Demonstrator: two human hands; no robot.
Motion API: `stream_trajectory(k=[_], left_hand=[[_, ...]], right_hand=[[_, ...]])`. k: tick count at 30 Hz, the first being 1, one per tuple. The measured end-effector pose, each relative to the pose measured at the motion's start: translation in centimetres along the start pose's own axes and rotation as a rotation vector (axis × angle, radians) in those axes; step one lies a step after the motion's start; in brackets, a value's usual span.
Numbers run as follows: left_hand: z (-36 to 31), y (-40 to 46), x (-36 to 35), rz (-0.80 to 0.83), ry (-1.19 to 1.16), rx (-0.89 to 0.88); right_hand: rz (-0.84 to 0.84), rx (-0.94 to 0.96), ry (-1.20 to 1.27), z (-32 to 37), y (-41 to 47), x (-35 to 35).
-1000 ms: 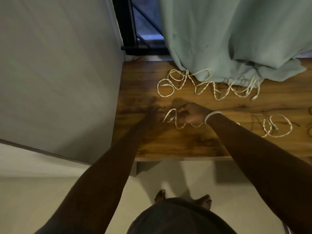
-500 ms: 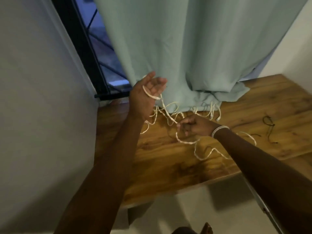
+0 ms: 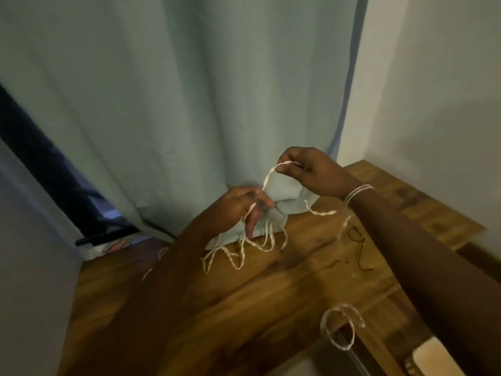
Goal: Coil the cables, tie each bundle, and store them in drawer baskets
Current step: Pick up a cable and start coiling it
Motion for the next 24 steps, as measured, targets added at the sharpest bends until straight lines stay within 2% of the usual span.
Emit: stream_trajectory(k=[3, 5, 8, 10, 11, 13, 15, 16, 18, 19, 20, 21, 24], left_hand=[[-3.7, 1.6, -1.8, 0.143, -0.487, -0.068], [-6.2, 2.9, -2.2, 0.207, -0.759, -0.178], [-9.2, 4.8, -2.1, 0.278, -1.053, -0.371], [-10.1, 6.1, -2.2, 0.254, -1.147, -0.417], [-10.2, 6.6, -2.4, 0.205, -1.151, -0.419], [-9.6, 7.8, -3.0, 0.100, -1.100, -0.371], [-8.5, 8.9, -3.7, -0.088, -0.853, -0.313], [-7.5, 9.3, -3.7, -0.212, -0.630, -0.292], [-5.5, 10.0, -4.1, -0.335, -0.039, -0.277], [-4.6, 10.0, -4.5, -0.310, 0.235, -0.284], [-4.2, 10.0, -4.7, -0.247, 0.403, -0.273], [-4.0, 9.8, -4.6, -0.161, 0.379, -0.198], [-4.6, 9.4, -4.0, 0.075, -0.073, -0.035]], right_hand=[[-0.123, -0.100, 0.244, -1.2, -0.7, 1.2], [-0.084, -0.182, 0.466, -1.2, -1.5, 0.1], [0.207, -0.350, 0.782, -0.5, -3.6, -2.9], [0.413, -0.407, 0.793, -0.3, -4.7, -4.0], [0.501, -0.394, 0.693, -0.6, -5.1, -4.0], [0.591, -0.414, 0.542, 0.1, -4.7, -4.3], [0.796, -0.218, 0.498, 2.1, -4.2, -4.5], [0.917, -0.094, 0.430, 1.8, -4.3, -4.9], [0.998, -0.256, 0.008, 1.3, -4.4, -1.7], [0.911, -0.282, -0.113, 0.9, -4.0, 0.5], [0.812, -0.254, -0.213, 0.7, -3.2, 3.0], [0.723, -0.220, -0.240, 0.5, -2.9, 5.5], [0.416, -0.147, -0.187, 0.9, -0.4, 9.0]])
Point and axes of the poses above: each hand's wrist, its own y-axis towards the middle knuckle, its own x-axis out of the back of the hand, z = x × y, the point moved 4 cm from there along y, towards the middle knuckle, and after that the axes turned 8 degrees about x, right-handed, at the moved point
